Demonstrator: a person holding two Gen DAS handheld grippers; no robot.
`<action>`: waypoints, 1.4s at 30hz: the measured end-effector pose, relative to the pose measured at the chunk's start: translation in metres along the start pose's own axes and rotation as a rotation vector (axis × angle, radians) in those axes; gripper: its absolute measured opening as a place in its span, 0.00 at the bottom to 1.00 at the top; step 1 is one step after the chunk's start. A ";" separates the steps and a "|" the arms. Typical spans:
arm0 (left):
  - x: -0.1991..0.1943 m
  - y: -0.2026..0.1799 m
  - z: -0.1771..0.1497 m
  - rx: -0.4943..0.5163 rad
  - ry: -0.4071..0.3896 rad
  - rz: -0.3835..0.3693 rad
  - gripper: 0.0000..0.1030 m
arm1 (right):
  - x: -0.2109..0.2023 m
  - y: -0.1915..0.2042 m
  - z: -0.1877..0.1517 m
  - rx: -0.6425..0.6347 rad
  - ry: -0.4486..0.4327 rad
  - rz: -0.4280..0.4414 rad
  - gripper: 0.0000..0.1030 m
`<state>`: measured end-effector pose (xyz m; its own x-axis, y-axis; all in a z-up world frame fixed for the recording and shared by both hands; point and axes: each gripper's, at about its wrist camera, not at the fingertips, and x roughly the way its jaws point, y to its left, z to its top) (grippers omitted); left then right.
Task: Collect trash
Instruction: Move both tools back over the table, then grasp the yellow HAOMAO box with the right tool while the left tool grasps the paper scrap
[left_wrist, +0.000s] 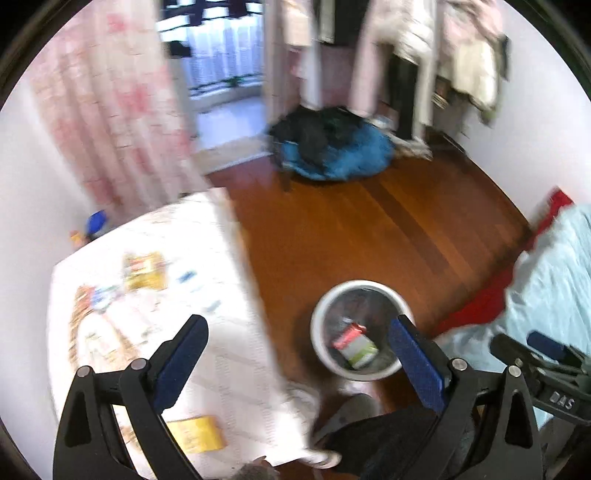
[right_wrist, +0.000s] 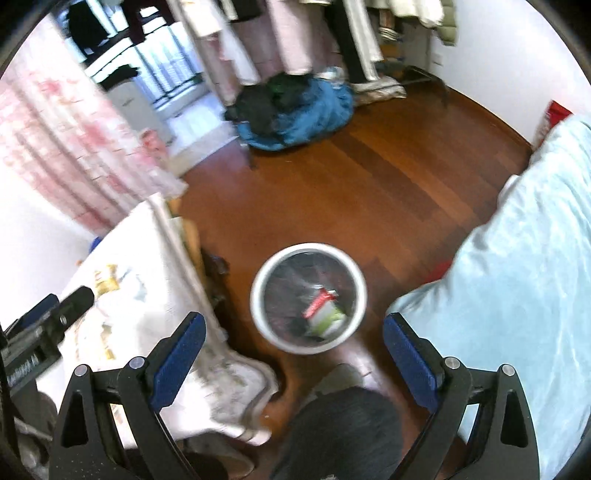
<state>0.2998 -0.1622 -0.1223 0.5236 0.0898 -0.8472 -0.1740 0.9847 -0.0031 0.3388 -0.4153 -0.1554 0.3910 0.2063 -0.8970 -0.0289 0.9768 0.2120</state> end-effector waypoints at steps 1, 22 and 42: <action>-0.006 0.018 -0.009 -0.024 -0.003 0.025 0.97 | 0.000 0.016 -0.011 -0.020 0.012 0.025 0.95; 0.057 0.265 -0.268 -0.487 0.270 0.393 0.97 | 0.208 0.363 -0.239 -1.328 0.462 -0.002 0.93; 0.111 0.227 -0.190 -0.163 0.219 0.186 0.96 | 0.200 0.273 -0.125 -0.426 0.425 0.078 0.81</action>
<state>0.1603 0.0426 -0.3176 0.2815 0.2143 -0.9353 -0.3906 0.9159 0.0923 0.2941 -0.1000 -0.3255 -0.0265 0.1968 -0.9801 -0.4425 0.8768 0.1881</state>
